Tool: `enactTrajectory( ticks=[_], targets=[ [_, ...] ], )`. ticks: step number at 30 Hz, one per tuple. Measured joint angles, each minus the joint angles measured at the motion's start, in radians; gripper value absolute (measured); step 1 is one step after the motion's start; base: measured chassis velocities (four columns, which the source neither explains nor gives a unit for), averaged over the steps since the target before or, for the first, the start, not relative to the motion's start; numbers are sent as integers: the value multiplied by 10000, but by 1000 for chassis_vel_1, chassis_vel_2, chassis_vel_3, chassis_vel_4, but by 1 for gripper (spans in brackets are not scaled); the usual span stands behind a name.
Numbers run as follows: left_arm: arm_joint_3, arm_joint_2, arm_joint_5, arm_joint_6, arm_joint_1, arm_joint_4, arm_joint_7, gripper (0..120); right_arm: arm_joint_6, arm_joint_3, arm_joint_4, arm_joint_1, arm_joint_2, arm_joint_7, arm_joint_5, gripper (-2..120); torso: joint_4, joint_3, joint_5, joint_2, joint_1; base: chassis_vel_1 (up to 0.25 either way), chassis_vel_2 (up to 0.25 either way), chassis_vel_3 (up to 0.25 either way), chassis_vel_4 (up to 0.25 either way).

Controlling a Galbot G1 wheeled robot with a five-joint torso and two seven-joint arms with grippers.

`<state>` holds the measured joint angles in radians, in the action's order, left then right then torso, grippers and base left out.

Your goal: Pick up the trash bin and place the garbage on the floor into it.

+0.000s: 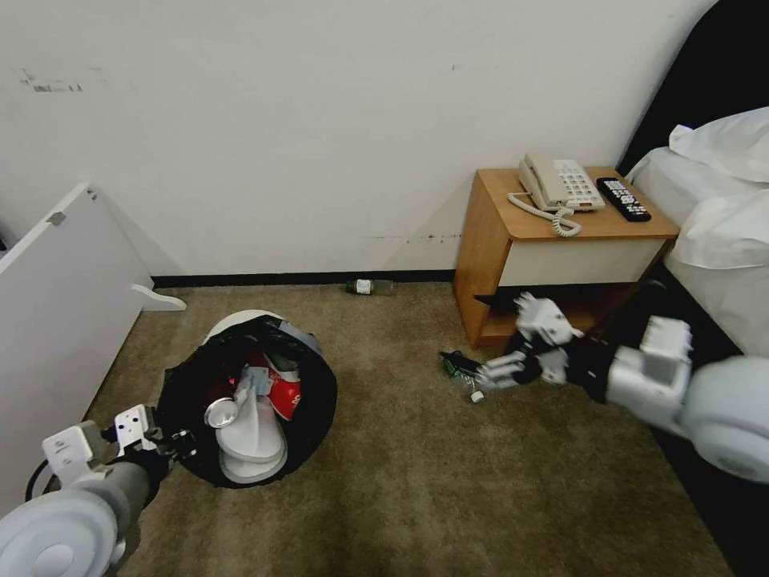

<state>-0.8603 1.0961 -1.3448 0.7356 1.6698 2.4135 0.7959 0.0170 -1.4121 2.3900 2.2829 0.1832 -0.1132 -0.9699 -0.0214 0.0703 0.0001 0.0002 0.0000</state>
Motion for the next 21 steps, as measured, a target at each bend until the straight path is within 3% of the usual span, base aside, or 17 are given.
enactTrajectory(
  ticks=[1,3,5,6,10,11,14,21],
  targets=[
    [0,0,0,0,0,0,0,0,0,0,0,0,0,0,0,100,0,0,0,0,0,0,0,0,0],
    [-47,25,110,0,159,47,-79,0,108,476,108,-551,897,-335,209,100,2,0,-2,0,0,0,0,0,0],
    [-61,32,158,0,215,67,-129,0,143,746,149,-832,1244,-430,285,100,2,0,-2,0,0,0,0,0,0],
    [-72,39,209,0,302,110,-181,0,220,1348,211,-1494,1838,-519,388,100,2,1,-3,0,0,0,0,0,0],
    [-65,11,221,-1,348,130,-225,0,380,2265,253,-2478,2678,-628,532,100,3,0,2,-1,0,0,0,0,0],
    [-16,-103,242,-1,312,99,-279,0,509,2606,273,-2875,3271,-668,618,100,3,0,2,-2,-1,0,0,0,0],
    [83,-273,250,-2,192,-32,-364,0,565,2577,290,-2937,3834,-769,762,100,2,1,-2,-3,0,0,0,0,0],
    [491,-311,398,-2,-153,-240,-424,0,567,2227,452,-2602,4352,-1013,1061,100,2,1,-3,-2,0,0,0,0,0]
  ],
)
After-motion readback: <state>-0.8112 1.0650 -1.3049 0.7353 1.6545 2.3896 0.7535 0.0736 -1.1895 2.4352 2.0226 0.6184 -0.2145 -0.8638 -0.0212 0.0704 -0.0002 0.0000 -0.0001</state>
